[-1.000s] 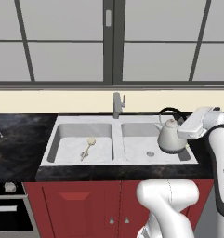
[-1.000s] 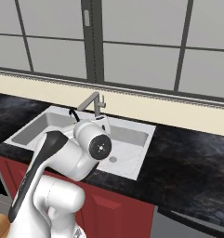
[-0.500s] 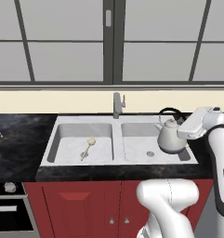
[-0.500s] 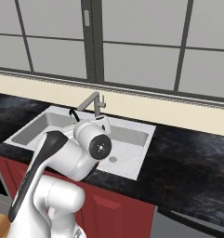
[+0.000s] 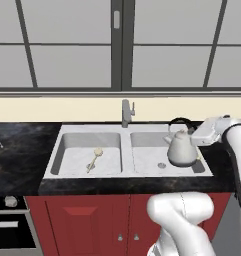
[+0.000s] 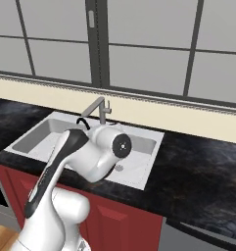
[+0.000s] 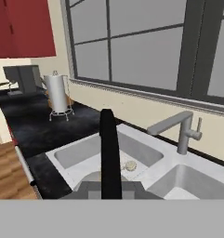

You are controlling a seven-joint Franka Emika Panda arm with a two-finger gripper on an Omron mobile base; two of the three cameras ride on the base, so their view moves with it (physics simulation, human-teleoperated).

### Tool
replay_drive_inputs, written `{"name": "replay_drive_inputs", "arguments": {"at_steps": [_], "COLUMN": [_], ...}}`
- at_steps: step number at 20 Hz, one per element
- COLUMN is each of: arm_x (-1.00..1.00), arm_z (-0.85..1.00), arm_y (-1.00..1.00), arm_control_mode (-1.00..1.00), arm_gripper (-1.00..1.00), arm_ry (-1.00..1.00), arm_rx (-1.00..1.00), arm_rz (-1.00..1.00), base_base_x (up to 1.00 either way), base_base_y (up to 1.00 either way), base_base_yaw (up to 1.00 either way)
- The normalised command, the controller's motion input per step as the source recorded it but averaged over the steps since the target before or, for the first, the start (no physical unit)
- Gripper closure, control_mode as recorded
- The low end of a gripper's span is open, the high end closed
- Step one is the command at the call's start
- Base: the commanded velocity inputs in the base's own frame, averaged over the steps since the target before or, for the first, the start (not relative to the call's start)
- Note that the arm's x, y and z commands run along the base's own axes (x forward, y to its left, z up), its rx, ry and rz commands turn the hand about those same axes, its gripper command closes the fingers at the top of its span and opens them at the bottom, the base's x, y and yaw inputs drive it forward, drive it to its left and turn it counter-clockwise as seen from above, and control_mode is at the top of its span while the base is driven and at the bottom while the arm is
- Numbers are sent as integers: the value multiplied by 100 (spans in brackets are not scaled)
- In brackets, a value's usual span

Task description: Open the cabinet, pick the kettle from the cabinet, and place it in the sink.

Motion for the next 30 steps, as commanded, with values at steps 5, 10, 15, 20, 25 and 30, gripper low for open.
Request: {"name": "replay_drive_inputs", "arguments": {"at_steps": [5,10,15,20,25,30], "arm_x": [33,34,24,32,37,35], "arm_z": [-9,-13,-26,-29,-33,-37], "arm_y": [-21,-18,-4,0,2,3], "arm_control_mode": [-100,-100,-100,-100,-100,-100], "arm_gripper": [100,100,100,100,100,100], "arm_ry": [7,-3,-19,-9,0,0], "arm_rx": [3,4,1,0,-1,-3], "arm_rz": [17,8,2,0,0,1], "base_base_x": [0,0,0,0,0,0], "base_base_y": [0,0,0,0,0,0], "base_base_yaw": [0,0,0,0,0,0]}}
